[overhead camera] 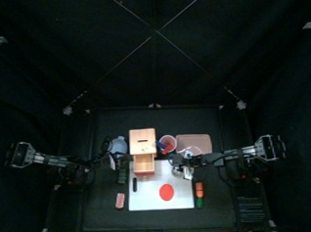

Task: Get the cutter from the drawer then cut the dough then place the extra dough in the bowl
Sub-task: Shut the drawer

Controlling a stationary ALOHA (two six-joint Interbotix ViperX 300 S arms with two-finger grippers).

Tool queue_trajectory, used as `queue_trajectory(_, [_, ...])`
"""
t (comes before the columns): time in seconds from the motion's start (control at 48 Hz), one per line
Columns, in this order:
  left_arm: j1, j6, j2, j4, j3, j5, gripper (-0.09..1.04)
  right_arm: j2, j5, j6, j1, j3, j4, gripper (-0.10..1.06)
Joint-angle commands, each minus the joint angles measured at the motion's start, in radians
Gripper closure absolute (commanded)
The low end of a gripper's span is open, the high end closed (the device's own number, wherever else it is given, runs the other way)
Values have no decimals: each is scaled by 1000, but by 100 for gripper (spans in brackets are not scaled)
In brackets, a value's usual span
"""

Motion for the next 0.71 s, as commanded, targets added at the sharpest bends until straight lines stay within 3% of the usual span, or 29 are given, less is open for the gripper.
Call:
queue_trajectory(0.021, [35, 2, -2, 2, -34, -8, 12, -38, -2, -2, -2, -25, 3, 17])
queue_trajectory(0.292, [156, 5, 0, 2, -91, 6, 13, -118, -12, -5, -6, -58, -14, 13])
queue_trajectory(0.417, [252, 3, 38, -6, -143, 61, 14, -100, -114, -5, 5, -91, -2, 15])
queue_trajectory(0.521, [344, 3, 100, -9, -209, 147, 24, -38, -204, -11, 43, -137, -18, 21])
queue_trajectory(0.708, [483, 6, 204, -2, -341, 282, 52, 106, -273, -17, 91, -258, -52, 46])
